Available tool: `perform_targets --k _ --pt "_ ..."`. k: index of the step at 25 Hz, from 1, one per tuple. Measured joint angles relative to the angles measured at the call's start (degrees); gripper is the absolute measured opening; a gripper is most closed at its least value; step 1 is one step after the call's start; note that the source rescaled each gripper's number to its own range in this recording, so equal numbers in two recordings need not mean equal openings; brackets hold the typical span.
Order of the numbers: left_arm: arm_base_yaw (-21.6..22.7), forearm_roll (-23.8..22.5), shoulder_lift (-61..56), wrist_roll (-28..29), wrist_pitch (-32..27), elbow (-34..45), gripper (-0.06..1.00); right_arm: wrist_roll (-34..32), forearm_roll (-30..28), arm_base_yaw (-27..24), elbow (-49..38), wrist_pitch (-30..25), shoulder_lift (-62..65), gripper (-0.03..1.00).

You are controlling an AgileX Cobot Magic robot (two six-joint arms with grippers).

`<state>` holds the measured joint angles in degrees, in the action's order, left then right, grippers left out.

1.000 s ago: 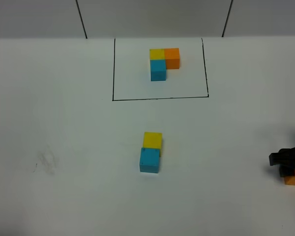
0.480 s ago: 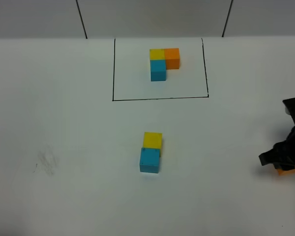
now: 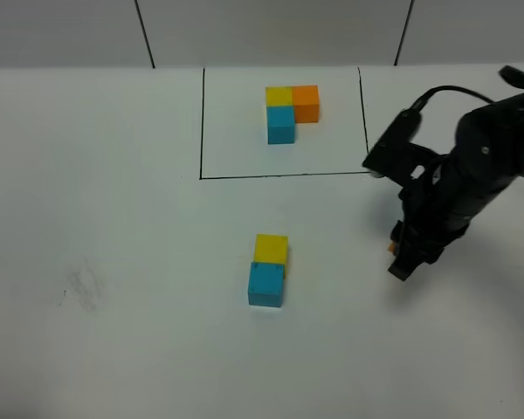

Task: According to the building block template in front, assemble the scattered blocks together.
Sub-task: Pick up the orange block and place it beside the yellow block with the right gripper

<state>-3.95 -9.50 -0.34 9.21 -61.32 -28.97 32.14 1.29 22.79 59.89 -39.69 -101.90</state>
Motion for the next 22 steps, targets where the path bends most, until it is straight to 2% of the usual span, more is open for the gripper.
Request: perform_targets --k 9,13,22 --pt "0.0 0.0 0.0 0.0 0.0 0.0 0.66 10.5 0.0 8.3 12.3 -7.4 -9.7 0.04" --pt "0.0 0.0 0.0 0.0 0.0 0.0 0.66 11.3 -0.6 9.8 17.0 -9.9 -12.8 0.04" --pt "0.0 0.0 0.0 0.0 0.0 0.0 0.66 12.7 -0.6 12.8 20.1 -9.8 -13.6 0.04"
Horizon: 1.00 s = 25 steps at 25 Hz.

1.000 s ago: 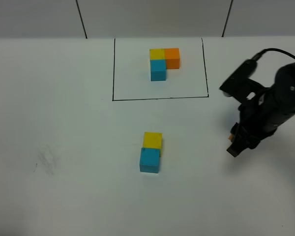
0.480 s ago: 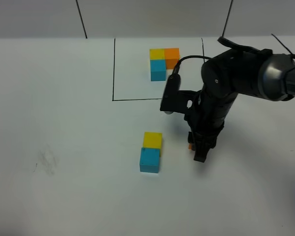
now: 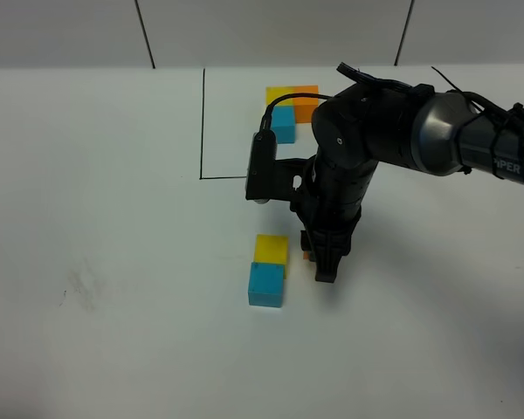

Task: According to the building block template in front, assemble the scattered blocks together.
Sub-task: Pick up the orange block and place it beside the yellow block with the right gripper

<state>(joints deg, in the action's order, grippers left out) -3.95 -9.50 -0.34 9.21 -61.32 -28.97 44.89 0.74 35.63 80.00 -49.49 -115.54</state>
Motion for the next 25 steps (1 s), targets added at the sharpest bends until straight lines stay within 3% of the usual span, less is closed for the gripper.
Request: perform_targets --k 25 --pt "0.0 0.0 0.0 0.0 0.0 0.0 0.66 3.1 4.8 1.1 0.1 2.5 -2.7 0.04"
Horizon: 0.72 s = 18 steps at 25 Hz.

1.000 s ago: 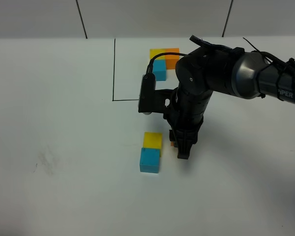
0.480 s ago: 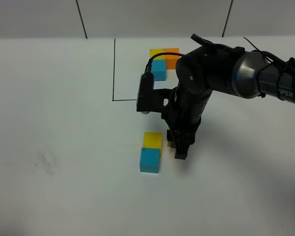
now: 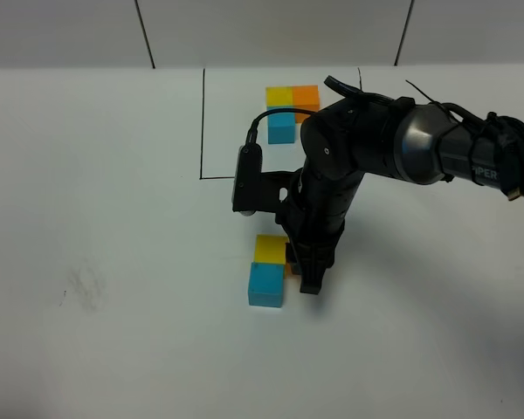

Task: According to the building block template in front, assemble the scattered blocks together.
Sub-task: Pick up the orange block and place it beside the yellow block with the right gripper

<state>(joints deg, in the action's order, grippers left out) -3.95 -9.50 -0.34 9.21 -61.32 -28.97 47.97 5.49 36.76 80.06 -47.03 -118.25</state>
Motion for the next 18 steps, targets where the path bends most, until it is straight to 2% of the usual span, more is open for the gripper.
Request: perform_targets --k 18 --pt "0.0 0.0 0.0 0.0 0.0 0.0 0.66 1.1 -0.5 0.0 0.0 4.8 -2.5 0.04"
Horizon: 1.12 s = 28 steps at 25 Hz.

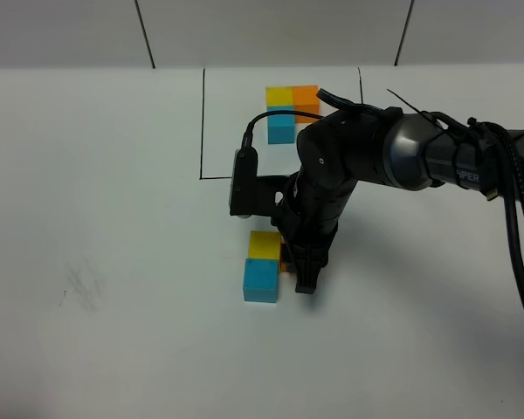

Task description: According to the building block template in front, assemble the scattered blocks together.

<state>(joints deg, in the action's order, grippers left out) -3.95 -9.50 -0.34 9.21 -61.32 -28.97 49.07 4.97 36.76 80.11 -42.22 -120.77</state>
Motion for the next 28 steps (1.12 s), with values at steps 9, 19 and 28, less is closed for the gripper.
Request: perform_targets --k 9,19,28 --pt "0.0 0.0 0.0 0.0 0.0 0.0 0.66 0.1 -0.1 0.0 0.2 0.2 -1.2 0.04" --pt "0.0 0.0 0.0 0.0 0.0 0.0 0.66 -0.2 -0.4 0.0 0.3 -1.8 -1.6 0.34" --pt "0.0 0.0 0.0 0.0 0.0 0.0 0.66 -13.1 -7.2 -4.4 -1.0 -4.5 8.2 0.99"
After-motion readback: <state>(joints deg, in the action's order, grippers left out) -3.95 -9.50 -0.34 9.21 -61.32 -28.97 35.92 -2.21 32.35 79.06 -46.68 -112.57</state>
